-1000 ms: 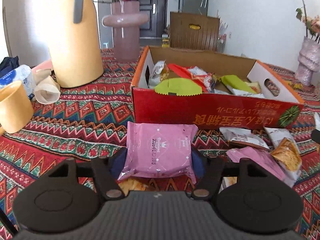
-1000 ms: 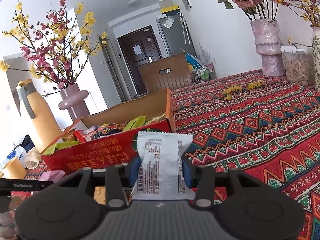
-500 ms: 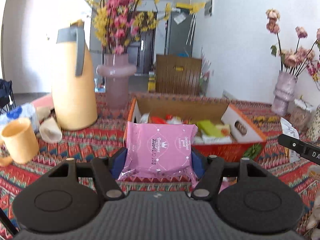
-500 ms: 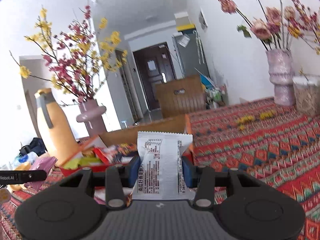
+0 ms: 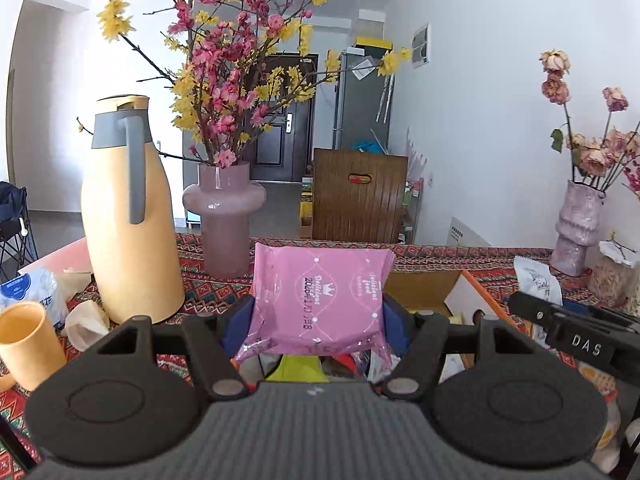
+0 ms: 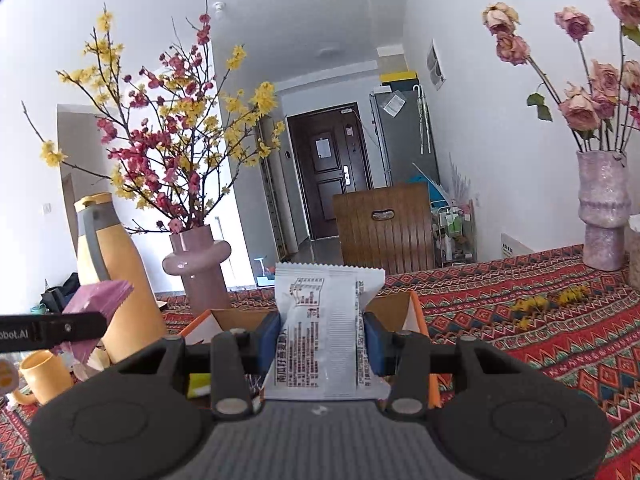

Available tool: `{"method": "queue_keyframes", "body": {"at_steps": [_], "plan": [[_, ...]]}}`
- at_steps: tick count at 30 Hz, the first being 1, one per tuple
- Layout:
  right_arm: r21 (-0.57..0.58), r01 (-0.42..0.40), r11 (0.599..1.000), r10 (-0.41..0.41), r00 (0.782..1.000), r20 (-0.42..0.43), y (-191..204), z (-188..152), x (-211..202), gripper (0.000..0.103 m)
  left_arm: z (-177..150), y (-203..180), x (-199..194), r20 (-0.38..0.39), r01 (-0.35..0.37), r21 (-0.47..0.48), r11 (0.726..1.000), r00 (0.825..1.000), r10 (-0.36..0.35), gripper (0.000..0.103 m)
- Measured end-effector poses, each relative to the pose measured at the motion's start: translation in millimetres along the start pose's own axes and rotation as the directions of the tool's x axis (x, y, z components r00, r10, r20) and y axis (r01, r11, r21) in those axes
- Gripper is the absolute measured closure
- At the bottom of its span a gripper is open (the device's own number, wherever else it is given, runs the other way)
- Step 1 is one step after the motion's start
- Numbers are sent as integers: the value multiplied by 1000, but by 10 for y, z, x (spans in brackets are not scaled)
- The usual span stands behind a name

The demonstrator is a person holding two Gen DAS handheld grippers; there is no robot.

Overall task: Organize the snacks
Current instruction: 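Carry the white sachet and pink packet over the box and open both grippers, then withdraw both grippers from the box toward the snacks on the cloth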

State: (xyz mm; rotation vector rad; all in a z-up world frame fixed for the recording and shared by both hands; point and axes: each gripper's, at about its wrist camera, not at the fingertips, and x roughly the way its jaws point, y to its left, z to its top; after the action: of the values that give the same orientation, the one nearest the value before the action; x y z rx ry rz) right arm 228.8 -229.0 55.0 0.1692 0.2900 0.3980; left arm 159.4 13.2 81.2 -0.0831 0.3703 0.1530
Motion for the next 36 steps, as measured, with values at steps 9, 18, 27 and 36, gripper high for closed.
{"method": "queue_keyframes", "body": {"at_steps": [9, 18, 27, 36], "plan": [[-14, 19, 1000, -20, 998, -53, 23, -38, 487, 60, -11, -51, 585, -40, -60, 0, 998, 997, 60, 36], [10, 5, 1000, -4, 993, -117, -68, -248, 719, 60, -263, -35, 898, -73, -88, 11, 996, 993, 88, 36], [-4, 10, 1000, -10, 991, -132, -4, -306, 713, 41, -266, 55, 749, -21, -60, -53, 997, 998, 59, 6], [23, 26, 999, -25, 997, -69, -65, -270, 562, 0, -232, 77, 692, 0, -76, -82, 994, 997, 77, 0]]}}
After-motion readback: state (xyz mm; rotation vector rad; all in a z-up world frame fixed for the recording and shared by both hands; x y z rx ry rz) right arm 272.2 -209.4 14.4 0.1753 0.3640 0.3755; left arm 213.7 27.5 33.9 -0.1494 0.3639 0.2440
